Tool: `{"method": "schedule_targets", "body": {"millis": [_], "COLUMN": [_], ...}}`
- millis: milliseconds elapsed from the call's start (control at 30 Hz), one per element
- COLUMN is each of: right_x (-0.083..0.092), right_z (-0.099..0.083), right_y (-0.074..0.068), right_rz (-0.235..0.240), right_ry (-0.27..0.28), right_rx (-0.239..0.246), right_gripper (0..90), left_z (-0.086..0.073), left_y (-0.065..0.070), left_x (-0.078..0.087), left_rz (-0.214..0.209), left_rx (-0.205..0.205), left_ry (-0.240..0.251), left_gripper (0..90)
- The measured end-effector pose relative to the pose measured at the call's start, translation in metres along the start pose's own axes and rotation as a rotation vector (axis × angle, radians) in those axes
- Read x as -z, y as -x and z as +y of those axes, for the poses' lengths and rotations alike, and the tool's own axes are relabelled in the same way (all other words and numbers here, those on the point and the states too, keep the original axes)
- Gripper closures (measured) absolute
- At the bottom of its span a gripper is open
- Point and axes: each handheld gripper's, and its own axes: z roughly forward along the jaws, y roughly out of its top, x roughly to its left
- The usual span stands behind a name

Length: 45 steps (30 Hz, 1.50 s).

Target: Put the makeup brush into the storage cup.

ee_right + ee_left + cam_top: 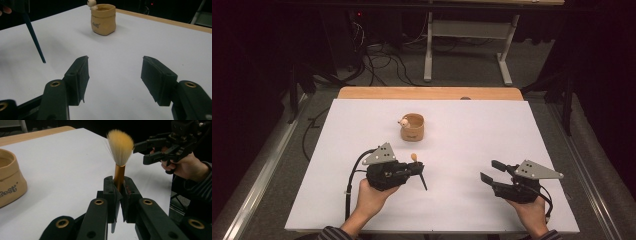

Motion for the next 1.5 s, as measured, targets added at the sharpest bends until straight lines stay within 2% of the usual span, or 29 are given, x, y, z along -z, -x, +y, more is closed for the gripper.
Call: {"method": "schedule_targets", "body": {"millis": [200, 333, 500, 767, 900, 1167, 1500], "right_x": [-0.003, -0.002, -0.003, -0.006, -0.008, -0.010, -0.009], "right_z": [-0.012, -0.016, -0.019, -0.021, -0.021, -0.021, -0.021], "right_y": [0.007, 0.009, 0.011, 0.008, 0.009, 0.008, 0.009], "right_rz": [-0.026, -0.041, -0.050, -0.047, -0.047, -0.038, -0.034], "right_ry": [-0.031, -0.032, -0.028, -0.040, -0.043, -0.049, -0.036], "right_rx": [-0.017, -0.025, -0.026, -0.012, -0.021, -0.023, -0.037], "right_gripper": [40.3, 40.3, 40.1, 39.9, 39.8, 39.7, 39.7], "left_z": [0.005, 0.011, 0.018, 0.026, 0.030, 0.038, 0.057], "left_y": [-0.005, -0.009, -0.012, -0.014, -0.016, -0.025, -0.032], "left_x": [0.007, 0.011, 0.012, 0.011, 0.011, 0.012, 0.012], "left_rz": [0.020, 0.033, 0.053, 0.070, 0.074, 0.076, 0.102], "left_rx": [0.006, 0.010, -0.005, -0.022, -0.032, -0.013, -0.025], "left_ry": [0.006, 0.007, -0.005, -0.011, -0.021, -0.009, 0.006], "left_gripper": [83.7, 83.7, 83.7, 83.7, 83.7, 83.6, 83.6]}}
